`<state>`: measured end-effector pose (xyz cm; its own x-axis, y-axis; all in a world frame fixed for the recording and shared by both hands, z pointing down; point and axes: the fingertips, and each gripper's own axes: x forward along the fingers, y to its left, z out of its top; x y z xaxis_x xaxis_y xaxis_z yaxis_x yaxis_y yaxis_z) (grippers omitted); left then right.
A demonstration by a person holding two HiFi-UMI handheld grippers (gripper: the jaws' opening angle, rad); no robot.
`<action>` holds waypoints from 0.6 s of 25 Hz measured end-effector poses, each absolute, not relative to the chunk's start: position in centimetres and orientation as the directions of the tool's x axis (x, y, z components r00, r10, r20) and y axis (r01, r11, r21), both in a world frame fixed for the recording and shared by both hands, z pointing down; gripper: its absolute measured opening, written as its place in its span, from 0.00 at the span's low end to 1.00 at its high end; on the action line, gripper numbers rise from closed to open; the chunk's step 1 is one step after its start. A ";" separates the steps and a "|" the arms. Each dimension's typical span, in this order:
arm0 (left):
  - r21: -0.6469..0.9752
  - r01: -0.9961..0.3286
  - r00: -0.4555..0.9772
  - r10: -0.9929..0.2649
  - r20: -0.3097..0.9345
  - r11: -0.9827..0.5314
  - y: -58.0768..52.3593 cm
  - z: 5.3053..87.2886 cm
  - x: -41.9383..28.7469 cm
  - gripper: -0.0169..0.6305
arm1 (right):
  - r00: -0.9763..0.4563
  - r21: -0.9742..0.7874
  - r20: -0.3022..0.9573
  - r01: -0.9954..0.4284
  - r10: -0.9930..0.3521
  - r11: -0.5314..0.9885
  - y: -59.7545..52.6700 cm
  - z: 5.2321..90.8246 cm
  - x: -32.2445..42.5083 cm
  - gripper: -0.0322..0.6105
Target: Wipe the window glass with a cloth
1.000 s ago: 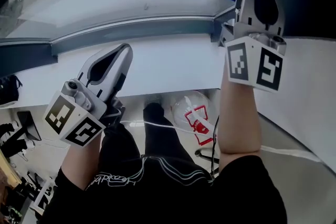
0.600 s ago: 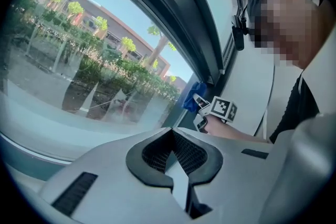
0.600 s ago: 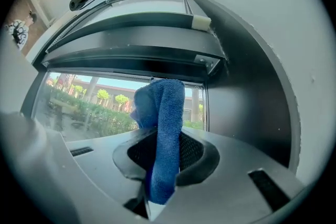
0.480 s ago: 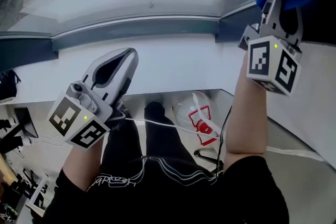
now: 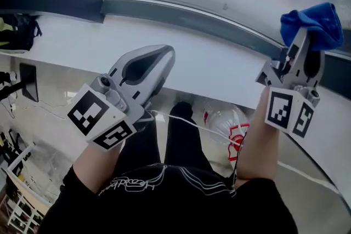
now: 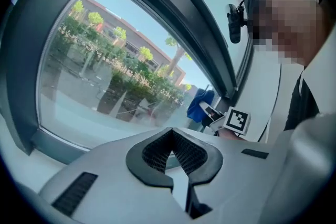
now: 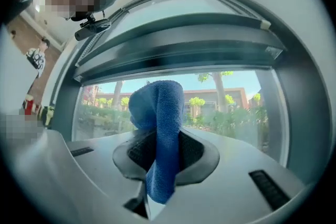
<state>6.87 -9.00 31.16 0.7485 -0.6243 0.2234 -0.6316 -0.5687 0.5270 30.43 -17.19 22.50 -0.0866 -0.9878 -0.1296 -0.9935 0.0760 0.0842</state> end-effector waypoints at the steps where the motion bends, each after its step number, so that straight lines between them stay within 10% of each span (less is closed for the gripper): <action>1: 0.524 -0.645 0.735 -0.639 0.227 -0.556 -9.1 31.5 5.0 0.04 | -0.113 0.055 -0.122 -0.993 -0.986 0.107 -17.4 23.4 27.9 0.15; 15: 0.540 -0.755 0.555 -0.801 0.222 -0.373 -8.9 30.8 -18.2 0.04 | -0.519 -0.028 -0.063 -0.853 -0.852 0.522 -18.0 26.2 -8.6 0.15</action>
<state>-18.23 -8.94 30.81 0.5554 -0.8013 0.2222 -0.7546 -0.3734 0.5396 -8.60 -18.01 26.19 -0.5192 -0.8523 -0.0635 -0.8528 0.5215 -0.0279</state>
